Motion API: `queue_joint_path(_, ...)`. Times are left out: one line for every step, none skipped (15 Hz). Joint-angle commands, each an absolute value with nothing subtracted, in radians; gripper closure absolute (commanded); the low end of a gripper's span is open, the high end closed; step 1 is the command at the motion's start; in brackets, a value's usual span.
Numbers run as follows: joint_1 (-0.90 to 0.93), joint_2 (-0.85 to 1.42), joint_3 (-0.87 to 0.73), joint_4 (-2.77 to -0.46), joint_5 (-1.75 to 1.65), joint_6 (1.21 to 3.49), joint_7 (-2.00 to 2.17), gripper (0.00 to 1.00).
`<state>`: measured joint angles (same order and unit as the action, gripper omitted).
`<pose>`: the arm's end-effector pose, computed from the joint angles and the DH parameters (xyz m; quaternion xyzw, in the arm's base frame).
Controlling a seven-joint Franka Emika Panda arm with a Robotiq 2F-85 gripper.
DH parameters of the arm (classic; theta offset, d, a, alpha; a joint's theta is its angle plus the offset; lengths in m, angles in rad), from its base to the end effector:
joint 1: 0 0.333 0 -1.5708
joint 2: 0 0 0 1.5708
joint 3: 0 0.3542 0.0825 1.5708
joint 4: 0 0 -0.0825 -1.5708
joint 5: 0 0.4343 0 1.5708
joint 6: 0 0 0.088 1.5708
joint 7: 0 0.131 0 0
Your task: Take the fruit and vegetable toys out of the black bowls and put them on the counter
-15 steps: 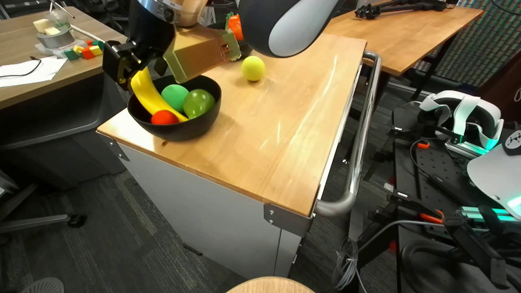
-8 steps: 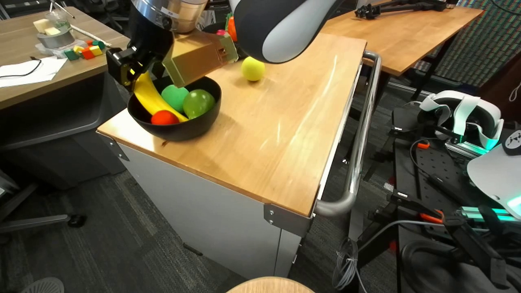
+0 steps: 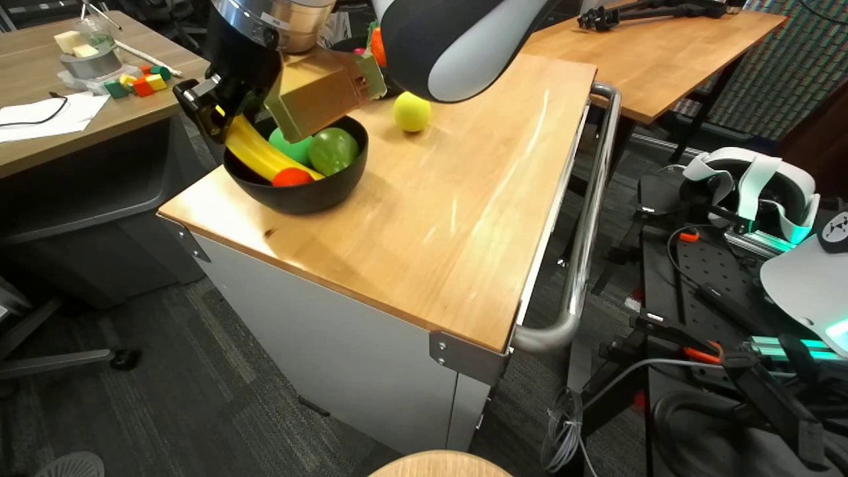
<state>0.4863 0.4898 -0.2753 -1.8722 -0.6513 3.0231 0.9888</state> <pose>0.7121 0.2170 0.3025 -0.9339 0.0365 -0.3557 0.0088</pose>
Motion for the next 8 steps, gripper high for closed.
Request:
queue_joint_path(0.561, 0.393, -0.368, -1.948, -0.760, 3.067, 1.024, 0.83)
queue_joint_path(0.586, 0.372, -0.401, -1.960, -0.802, 3.084, 1.039, 0.83)
queue_joint_path(0.618, 0.348, -0.445, -1.972, -0.850, 3.102, 1.065, 0.83)
queue_joint_path(0.652, 0.322, -0.485, -1.983, -0.897, 3.107, 1.094, 0.83)
queue_joint_path(0.682, 0.295, -0.524, -1.995, -0.943, 3.118, 1.127, 0.83)
queue_joint_path(0.713, 0.262, -0.560, -2.008, -0.992, 3.122, 1.159, 0.83)
queue_joint_path(0.737, 0.230, -0.586, -2.023, -1.037, 3.120, 1.186, 0.83)
queue_joint_path(0.756, 0.190, -0.604, -2.045, -1.080, 3.121, 1.208, 0.83)
